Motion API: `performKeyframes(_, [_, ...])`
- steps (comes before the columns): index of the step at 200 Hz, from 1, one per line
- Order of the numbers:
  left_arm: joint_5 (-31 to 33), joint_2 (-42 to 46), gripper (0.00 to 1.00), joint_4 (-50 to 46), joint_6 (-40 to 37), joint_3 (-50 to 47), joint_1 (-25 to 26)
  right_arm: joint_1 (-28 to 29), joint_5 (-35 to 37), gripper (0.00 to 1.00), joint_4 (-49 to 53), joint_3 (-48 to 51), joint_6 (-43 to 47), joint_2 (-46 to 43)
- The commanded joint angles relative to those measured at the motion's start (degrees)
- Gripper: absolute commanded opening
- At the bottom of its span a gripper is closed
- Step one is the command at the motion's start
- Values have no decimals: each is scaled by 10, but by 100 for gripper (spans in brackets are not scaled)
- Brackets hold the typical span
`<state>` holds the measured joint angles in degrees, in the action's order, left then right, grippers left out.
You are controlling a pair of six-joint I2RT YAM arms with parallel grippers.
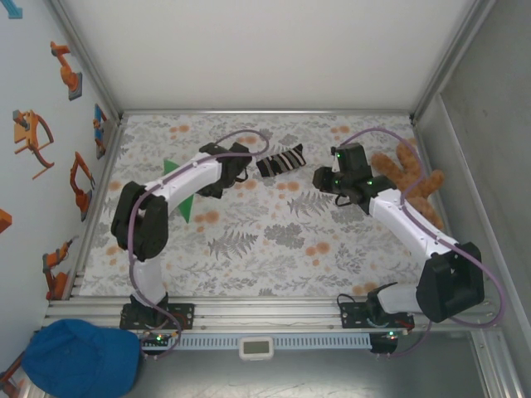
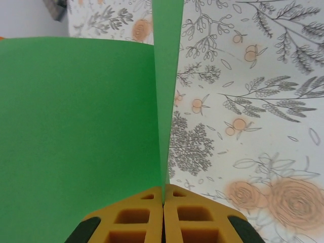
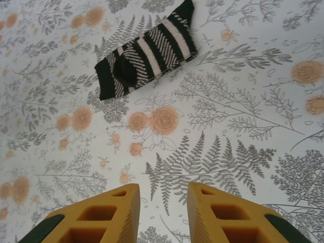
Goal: Fold a paper plane with a square sheet of paper (pick it up from the middle)
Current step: Turn over the paper at the center of the table.
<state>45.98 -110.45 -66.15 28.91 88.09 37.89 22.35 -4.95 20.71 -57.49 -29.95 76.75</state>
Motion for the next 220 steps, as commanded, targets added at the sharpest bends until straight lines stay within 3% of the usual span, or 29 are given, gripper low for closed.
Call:
performKeyframes(1, [71, -44, 7, -69, 13, 22, 15, -1, 39, 30, 10, 3, -2, -20])
performKeyframes(116, [74, -232, 7, -70, 42, 93, 62, -3, 32, 30, 3, 13, -14, -12])
performKeyframes(138, [39, -235, 10, -40, 33, 92, 69, -4, 13, 29, -5, 12, -17, -5])
performKeyframes(174, [-27, -229, 23, -3, 26, 89, 75, -4, -5, 29, -16, 16, -25, 2])
performKeyframes(220, [-115, -175, 35, 32, 27, 84, 88, -3, 0, 29, -20, 19, -32, 4])
